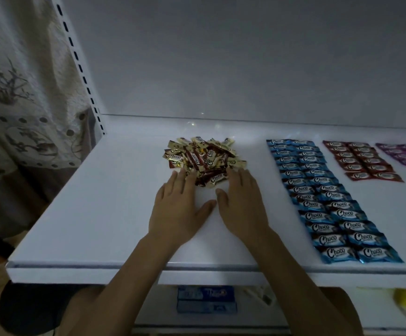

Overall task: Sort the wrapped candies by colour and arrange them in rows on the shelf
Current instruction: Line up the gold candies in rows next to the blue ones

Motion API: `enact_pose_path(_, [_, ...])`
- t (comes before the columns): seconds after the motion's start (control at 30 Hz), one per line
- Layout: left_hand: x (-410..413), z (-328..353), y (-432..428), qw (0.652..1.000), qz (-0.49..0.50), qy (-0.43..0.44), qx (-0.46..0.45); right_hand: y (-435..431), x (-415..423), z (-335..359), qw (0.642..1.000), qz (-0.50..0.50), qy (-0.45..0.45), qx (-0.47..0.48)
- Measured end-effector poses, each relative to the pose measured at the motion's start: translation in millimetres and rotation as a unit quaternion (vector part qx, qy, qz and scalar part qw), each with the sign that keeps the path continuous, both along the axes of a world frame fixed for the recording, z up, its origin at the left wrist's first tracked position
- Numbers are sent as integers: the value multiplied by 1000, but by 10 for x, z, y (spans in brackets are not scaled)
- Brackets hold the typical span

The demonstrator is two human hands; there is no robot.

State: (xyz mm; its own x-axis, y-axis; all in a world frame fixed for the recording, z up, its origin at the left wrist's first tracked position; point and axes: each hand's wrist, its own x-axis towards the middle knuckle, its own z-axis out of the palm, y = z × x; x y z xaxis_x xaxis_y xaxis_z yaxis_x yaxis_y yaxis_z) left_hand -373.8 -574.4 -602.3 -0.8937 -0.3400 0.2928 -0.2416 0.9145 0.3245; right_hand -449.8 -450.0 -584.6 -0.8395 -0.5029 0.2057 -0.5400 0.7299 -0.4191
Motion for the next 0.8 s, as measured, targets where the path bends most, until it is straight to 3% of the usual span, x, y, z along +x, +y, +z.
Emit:
enact_pose_path(0.27, [14,51,30,1000,-5,-9,-23,2,3,1,1000,-1,-7,-3])
enact_pose_path(0.47, [-172,216,-180,988,-70,-26,-134,-195,-250,144,992,-64,-74,-75])
enact_pose_path(0.8, [-440,154,-566,996,-72,-47,-22,-788,-973,155,995,-65,-81,-6])
